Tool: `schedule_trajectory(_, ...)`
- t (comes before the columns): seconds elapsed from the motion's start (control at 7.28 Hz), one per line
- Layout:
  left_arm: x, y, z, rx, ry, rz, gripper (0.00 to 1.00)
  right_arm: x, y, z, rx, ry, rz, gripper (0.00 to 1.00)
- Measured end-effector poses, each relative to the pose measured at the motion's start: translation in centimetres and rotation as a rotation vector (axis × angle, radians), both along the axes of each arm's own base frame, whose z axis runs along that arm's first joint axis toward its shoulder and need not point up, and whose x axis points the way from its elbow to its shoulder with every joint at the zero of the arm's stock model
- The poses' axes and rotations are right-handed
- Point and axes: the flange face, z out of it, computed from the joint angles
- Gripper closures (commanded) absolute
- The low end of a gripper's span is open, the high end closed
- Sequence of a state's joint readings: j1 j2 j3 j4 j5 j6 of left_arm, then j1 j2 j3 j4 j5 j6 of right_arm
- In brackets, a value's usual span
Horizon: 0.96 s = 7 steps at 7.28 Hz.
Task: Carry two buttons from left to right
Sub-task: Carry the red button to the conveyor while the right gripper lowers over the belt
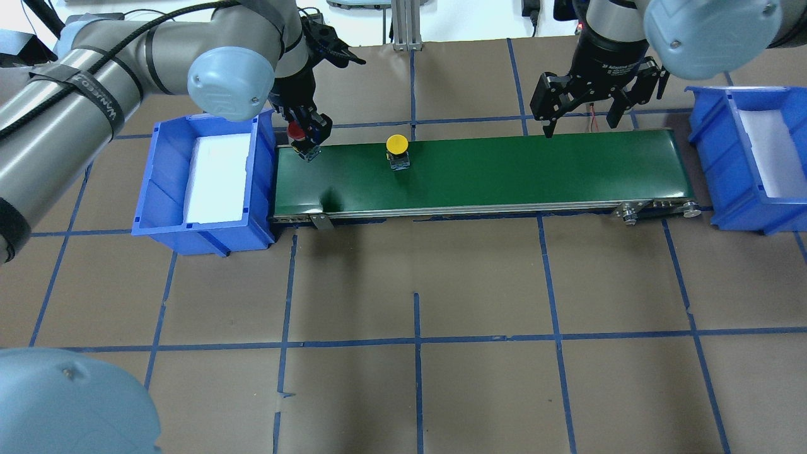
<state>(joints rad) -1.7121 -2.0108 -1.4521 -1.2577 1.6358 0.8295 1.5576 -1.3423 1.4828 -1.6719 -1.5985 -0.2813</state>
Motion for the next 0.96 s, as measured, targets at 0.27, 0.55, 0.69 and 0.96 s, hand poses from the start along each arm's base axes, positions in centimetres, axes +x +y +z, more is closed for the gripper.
schedule_trajectory(0.27,-0.1,0.0,-1.5,0.019,0.006,-0.221,0.91,-2.7,-1.3,-2.1,0.024,-0.019,0.238,0.0)
schedule_trajectory(0.55,-0.2,-0.4,-2.9,0.02,0.015,-0.364,0.9,-4.2,-1.7,-4.3,0.006,-0.024,0.518,0.0)
schedule_trajectory(0.69,-0.4,-0.5,-3.6,0.027,0.028,-0.402,0.9,-4.4,-1.5,-5.7,-0.029,-0.01,0.654,0.01)
schedule_trajectory(0.96,-0.8,-0.5,-4.5,0.038,0.051,-0.415,0.01,-4.5,-1.4,-7.5,-0.09,0.026,0.88,0.0)
